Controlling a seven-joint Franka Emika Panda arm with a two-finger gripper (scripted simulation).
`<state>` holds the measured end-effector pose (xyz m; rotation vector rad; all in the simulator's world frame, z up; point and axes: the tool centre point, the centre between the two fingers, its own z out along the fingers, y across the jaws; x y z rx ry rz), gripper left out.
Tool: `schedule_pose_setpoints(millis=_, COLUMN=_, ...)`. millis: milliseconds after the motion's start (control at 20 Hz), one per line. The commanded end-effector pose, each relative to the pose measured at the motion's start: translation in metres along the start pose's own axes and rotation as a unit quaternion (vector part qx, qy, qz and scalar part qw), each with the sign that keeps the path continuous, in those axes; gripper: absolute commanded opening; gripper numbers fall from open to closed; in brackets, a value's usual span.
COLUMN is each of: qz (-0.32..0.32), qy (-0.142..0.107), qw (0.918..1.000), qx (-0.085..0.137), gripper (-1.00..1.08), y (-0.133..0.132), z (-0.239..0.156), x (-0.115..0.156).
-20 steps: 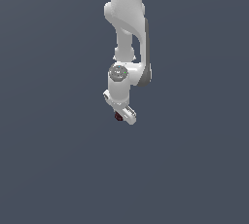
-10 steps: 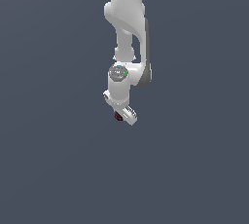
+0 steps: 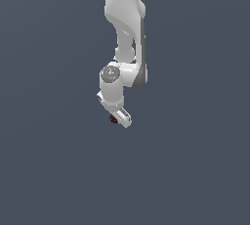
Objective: Pick up the object and move it to a goal position.
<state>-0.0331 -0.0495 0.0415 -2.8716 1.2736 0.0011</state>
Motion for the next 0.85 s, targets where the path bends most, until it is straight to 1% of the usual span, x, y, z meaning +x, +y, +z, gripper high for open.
schedule_pose_setpoints(millis=0, qz=0.000, qy=0.001, qw=1.0000, qx=0.000, gripper=-1.00, y=0.003, z=-0.007, x=0.017)
schedule_pose_setpoints(millis=200, qz=0.000, qy=0.001, qw=1.0000, qx=0.000, gripper=-1.00, y=0.008, z=-0.019, x=0.046)
schedule_pose_setpoints(millis=400, qz=0.001, qy=0.001, qw=1.0000, qx=0.000, gripper=-1.00, y=0.011, z=-0.026, x=0.066)
schedule_pose_setpoints(millis=600, qz=0.001, qy=0.001, qw=1.0000, qx=0.000, gripper=-1.00, y=0.012, z=-0.030, x=0.077)
schedule_pose_setpoints(millis=800, qz=0.001, qy=0.001, qw=1.0000, qx=0.000, gripper=-1.00, y=0.012, z=-0.032, x=0.081)
